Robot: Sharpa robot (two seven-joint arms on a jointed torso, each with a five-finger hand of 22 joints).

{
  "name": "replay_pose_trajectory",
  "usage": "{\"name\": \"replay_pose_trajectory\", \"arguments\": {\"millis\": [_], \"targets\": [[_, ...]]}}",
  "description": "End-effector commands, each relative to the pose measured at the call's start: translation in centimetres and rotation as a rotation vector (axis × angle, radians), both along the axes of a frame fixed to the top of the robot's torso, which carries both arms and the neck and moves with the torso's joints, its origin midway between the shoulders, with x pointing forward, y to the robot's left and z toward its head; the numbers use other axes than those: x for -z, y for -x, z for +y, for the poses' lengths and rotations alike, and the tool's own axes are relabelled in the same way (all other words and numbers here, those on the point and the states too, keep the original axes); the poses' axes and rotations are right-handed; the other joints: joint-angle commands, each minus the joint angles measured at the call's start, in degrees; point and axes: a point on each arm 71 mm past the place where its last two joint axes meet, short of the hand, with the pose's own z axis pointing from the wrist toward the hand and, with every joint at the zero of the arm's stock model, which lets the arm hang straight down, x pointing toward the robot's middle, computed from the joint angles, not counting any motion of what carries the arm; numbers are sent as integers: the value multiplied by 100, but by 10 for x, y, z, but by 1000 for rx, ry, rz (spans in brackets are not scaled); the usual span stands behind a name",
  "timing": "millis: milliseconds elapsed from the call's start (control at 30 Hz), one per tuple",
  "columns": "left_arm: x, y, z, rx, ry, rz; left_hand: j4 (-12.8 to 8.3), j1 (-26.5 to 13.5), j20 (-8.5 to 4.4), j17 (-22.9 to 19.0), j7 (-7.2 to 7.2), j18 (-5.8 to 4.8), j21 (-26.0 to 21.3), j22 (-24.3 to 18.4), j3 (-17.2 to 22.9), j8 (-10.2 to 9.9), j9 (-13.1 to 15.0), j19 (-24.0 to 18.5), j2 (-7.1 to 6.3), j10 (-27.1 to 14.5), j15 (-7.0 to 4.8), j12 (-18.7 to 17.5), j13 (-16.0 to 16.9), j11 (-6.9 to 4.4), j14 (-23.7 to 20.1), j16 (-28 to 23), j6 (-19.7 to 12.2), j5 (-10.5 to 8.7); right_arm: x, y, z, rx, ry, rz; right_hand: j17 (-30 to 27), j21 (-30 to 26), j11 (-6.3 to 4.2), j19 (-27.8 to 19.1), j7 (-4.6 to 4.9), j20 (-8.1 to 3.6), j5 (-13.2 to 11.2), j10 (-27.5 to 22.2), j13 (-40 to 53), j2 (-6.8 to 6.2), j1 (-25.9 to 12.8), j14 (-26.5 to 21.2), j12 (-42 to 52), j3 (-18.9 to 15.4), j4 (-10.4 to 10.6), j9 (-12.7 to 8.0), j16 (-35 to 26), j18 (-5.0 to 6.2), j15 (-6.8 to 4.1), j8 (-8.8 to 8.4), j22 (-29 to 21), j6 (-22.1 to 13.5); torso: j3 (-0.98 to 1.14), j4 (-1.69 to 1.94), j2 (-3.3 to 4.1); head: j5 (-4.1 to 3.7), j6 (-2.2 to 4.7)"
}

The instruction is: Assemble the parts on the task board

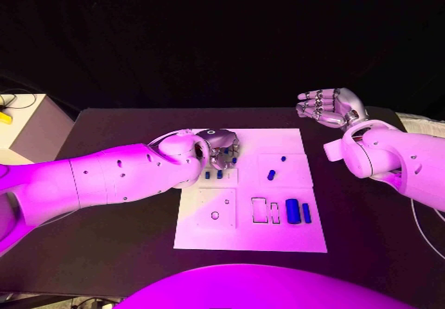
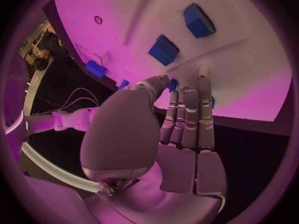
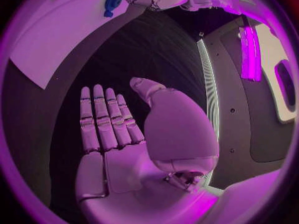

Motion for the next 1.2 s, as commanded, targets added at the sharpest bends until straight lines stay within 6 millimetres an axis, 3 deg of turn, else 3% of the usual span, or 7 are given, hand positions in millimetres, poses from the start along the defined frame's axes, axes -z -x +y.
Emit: {"name": "replay_pose_trajectory", "arguments": {"millis": [33, 267, 367, 400, 800, 1067, 1200], "targets": [[4, 1, -1, 3, -52, 17, -12, 73, -13, 38, -27, -48, 71, 48, 82, -35, -49, 35, 32, 109, -20, -51, -52, -25, 72, 75, 90, 0, -1, 1, 2, -18, -6, -5, -5, 1, -13, -25, 265, -12, -14, 40, 1, 40, 27, 25, -18, -4, -38, 3, -2, 72, 16, 9, -9, 36, -4, 4, 1, 4, 0], [3, 2, -3, 27, -30, 24, -62, 95, -76, 233, -77, -48, 237, 164, 294, -167, -161, 59, 51, 492, -102, -226, -215, -115, 326, 282, 314, -4, -1, 1, 2, -20, -7, -5, -7, 1, -13, -25, 265, -12, -15, 44, 1, 43, 21, 29, -18, -5, -34, 2, 0, 72, 16, 9, -12, 40, 0, 9, -4, 12, 0], [3, 3, -4, 45, -14, 30, -133, 92, -119, 184, -106, -51, 321, 235, 430, -299, -217, 31, 51, 736, -144, -534, -386, -166, 361, 322, 487, -10, -1, 1, 2, -20, -7, -5, -7, 1, -13, -25, 265, -12, -15, 44, 1, 43, 21, 29, -18, -5, -34, 2, 0, 72, 16, 9, -12, 40, 0, 9, -4, 16, 0], [3, 3, -4, 48, -10, 31, -140, 12, -119, 81, -83, -51, 354, 269, 496, -443, -259, 5, 44, 889, -138, -836, -486, -145, 338, 316, 554, -18, -1, 1, 2, -19, -7, -5, -7, 1, -13, -25, 265, -12, -15, 44, 1, 43, 21, 29, -18, -5, -34, 2, 0, 72, 16, 9, -12, 40, 1, 7, -3, 20, 0], [1, 3, -5, 61, 22, 35, -159, -149, -71, -89, -32, -55, 350, 280, 522, -870, -367, 5, -61, 1096, -78, -1629, -486, -72, 359, 345, 470, -32, -1, 1, 2, -19, -6, -4, -10, 0, -14, -25, 265, -12, -15, 47, 1, 48, 16, 32, -18, -5, -31, 1, 0, 72, 15, 9, -17, 43, 4, 3, -6, 18, 0], [2, 3, -7, 64, 22, 49, -173, -204, 4, -230, -75, -57, 320, 266, 479, -1100, -449, -8, -146, 1080, 20, -2001, -484, 42, 298, 341, 312, -39, 0, 1, 3, -21, -7, 1, -21, -3, -7, -33, 275, -11, -27, 39, -2, 43, 6, 25, -27, -12, -29, -6, -6, 70, 19, -2, -32, 36, 4, 2, -5, 14, 0], [3, 3, -7, 62, 14, 57, -166, -226, 24, -275, -88, -56, 307, 260, 452, -1124, -460, -18, -151, 1064, 38, -2077, -482, 57, 270, 338, 323, -39, 0, 1, 3, -21, -6, 1, -21, -3, -7, -33, 275, -11, -27, 39, -2, 43, 6, 25, -27, -12, -29, -6, -6, 70, 19, -2, -32, 36, 4, 0, -4, 12, 0]]}}
